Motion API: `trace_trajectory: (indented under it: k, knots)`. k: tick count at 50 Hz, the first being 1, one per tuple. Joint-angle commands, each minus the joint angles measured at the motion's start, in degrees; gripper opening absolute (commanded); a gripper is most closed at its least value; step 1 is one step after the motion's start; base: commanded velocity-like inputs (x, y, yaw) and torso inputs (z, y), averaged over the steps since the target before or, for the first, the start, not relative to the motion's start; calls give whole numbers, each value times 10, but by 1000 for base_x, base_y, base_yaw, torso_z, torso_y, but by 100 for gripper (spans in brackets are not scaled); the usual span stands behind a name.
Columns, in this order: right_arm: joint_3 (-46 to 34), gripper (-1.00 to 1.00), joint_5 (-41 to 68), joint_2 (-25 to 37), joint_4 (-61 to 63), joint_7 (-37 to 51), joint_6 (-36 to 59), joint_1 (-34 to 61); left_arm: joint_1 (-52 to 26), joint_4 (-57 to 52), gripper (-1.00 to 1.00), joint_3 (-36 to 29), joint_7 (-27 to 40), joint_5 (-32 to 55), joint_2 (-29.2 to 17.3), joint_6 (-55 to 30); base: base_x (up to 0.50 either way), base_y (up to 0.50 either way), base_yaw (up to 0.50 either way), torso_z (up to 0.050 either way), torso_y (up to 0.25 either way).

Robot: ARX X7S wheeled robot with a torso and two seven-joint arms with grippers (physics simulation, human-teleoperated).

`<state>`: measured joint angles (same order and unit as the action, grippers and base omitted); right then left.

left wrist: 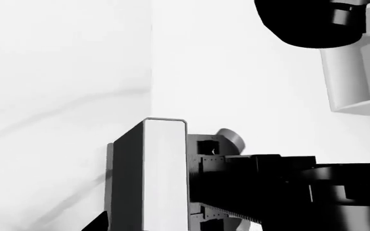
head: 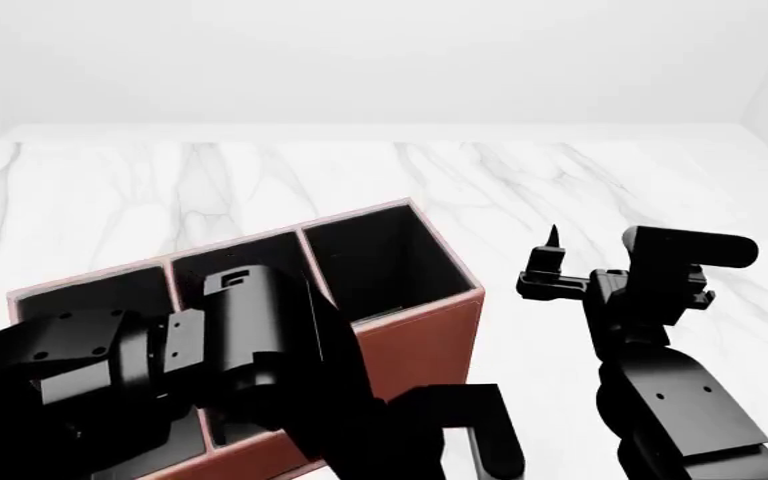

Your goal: Pick up the book and place it in the left compartment of the caddy.

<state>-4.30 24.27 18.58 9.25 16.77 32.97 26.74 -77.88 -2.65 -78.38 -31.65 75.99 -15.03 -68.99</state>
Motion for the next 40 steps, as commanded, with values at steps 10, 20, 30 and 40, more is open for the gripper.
trace_trajectory:
  k: [10, 20, 30, 40]
  knots:
    - [-1, 100, 2, 1, -4, 2, -3, 0, 4, -2, 100, -8, -3, 1, 4, 4, 0, 0, 0, 0, 0]
    - [0, 100, 5, 3, -3, 2, -5, -3, 11, 20, 100, -18, -12, -11, 8, 12, 0, 0, 0, 0, 0]
    - [-2, 100, 7, 2, -6, 2, -8, -2, 20, 68, 100, -45, -44, -44, 20, 27, 0, 0, 0, 0, 0]
    - [2, 100, 12, 3, -3, 2, -11, -7, 27, 166, 100, -83, -111, -99, 55, 64, 0, 0, 0, 0, 0]
